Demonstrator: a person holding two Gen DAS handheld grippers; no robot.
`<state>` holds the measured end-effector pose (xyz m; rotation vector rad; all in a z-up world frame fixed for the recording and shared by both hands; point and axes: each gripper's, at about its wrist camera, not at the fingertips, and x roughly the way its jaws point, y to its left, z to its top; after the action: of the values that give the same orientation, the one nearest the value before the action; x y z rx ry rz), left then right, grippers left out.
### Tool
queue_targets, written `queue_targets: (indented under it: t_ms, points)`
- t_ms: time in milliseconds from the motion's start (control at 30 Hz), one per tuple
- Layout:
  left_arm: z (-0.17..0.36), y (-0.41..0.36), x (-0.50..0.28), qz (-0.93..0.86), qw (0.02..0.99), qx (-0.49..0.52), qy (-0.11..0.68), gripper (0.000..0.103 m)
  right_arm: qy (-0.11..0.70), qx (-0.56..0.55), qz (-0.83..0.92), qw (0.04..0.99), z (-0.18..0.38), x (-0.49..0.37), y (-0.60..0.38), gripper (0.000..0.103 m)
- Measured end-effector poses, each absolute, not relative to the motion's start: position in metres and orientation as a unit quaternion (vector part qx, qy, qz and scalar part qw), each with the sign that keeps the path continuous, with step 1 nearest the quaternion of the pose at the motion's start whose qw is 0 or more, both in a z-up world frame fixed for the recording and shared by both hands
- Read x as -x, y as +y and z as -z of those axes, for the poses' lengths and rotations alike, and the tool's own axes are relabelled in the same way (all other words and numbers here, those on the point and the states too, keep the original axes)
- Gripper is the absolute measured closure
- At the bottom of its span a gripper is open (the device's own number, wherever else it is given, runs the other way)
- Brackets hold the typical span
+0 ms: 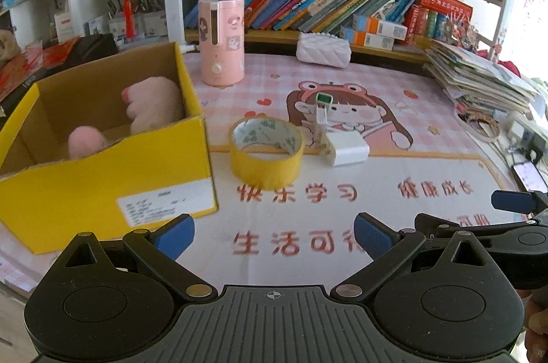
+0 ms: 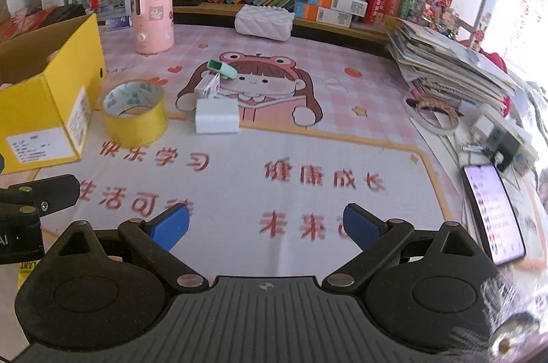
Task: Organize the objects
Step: 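Withdraw both tools from the box toward the yellow tape roll and white charger, then grasp the yellow tape roll rim with the left tool while the right tool grasps the white charger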
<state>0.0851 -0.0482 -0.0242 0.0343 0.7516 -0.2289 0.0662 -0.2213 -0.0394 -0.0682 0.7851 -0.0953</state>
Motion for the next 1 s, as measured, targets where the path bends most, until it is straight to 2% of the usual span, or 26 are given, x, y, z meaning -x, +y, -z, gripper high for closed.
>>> queue_targets:
  t_ms: [667,1000]
  points:
    - [0.027,-0.095,-0.137,0.07,0.925,-0.009,0.372,0.002,0.385,0.038,0.005,0.922,0.045,-0.139,-0.269,0.006]
    - [0.028,-0.106,-0.147,0.065,0.926,-0.013,0.371,0.002,0.387,0.035,-0.025,0.921,0.049,-0.154,-0.276,0.012]
